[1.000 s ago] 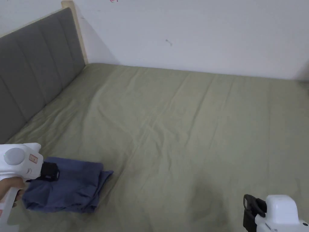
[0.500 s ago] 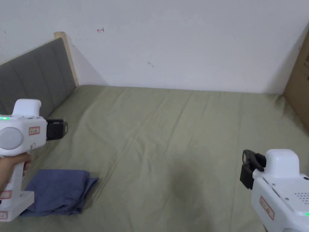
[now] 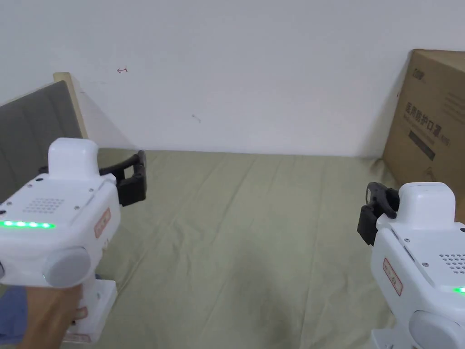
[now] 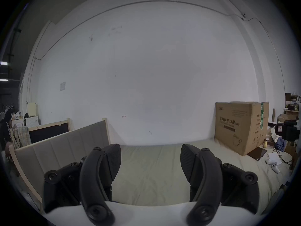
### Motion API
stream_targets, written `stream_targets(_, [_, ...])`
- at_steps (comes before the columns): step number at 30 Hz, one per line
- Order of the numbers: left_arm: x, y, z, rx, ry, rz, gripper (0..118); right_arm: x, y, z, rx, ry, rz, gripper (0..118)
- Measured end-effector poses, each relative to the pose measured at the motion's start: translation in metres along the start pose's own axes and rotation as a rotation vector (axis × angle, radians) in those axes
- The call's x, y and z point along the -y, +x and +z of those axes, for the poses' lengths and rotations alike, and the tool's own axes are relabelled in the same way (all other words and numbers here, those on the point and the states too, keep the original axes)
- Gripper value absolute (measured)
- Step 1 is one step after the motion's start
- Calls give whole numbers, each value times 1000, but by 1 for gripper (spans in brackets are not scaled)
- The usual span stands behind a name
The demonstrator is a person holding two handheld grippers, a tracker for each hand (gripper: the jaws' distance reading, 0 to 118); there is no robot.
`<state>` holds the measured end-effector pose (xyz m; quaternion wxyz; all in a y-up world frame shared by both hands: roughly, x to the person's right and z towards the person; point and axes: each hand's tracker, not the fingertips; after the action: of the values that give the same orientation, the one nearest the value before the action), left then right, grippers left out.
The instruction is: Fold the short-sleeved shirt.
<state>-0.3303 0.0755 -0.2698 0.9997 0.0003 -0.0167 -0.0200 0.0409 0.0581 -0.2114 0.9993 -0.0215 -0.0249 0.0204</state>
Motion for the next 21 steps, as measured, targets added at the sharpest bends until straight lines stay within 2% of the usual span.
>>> stream_targets(4, [21, 26, 5, 23, 47, 11, 72, 1, 9, 7, 28, 19, 14, 0])
stream_targets(5, [25, 30, 6, 35, 50, 22, 64, 1, 10, 8, 32, 20, 18, 0])
stream_targets(6, [28, 38, 8, 47, 50, 29, 42, 2, 12, 10, 36, 24, 17, 0])
stream_targets(7, [32, 42, 9, 64, 55, 41, 27, 3, 13, 11, 42, 29, 17, 0])
stream_targets(8, [36, 45, 10, 74, 54, 51, 27, 3, 14, 12, 46, 31, 17, 0])
stream_targets(11, [43, 55, 12, 95, 59, 87, 1, 4, 16, 15, 54, 34, 18, 0])
stream_targets(13, [44, 55, 11, 138, 42, 123, 0, 5, 16, 18, 59, 38, 20, 0])
stream_targets(21, [43, 70, 16, 140, 41, 83, 0, 5, 19, 19, 63, 38, 12, 0])
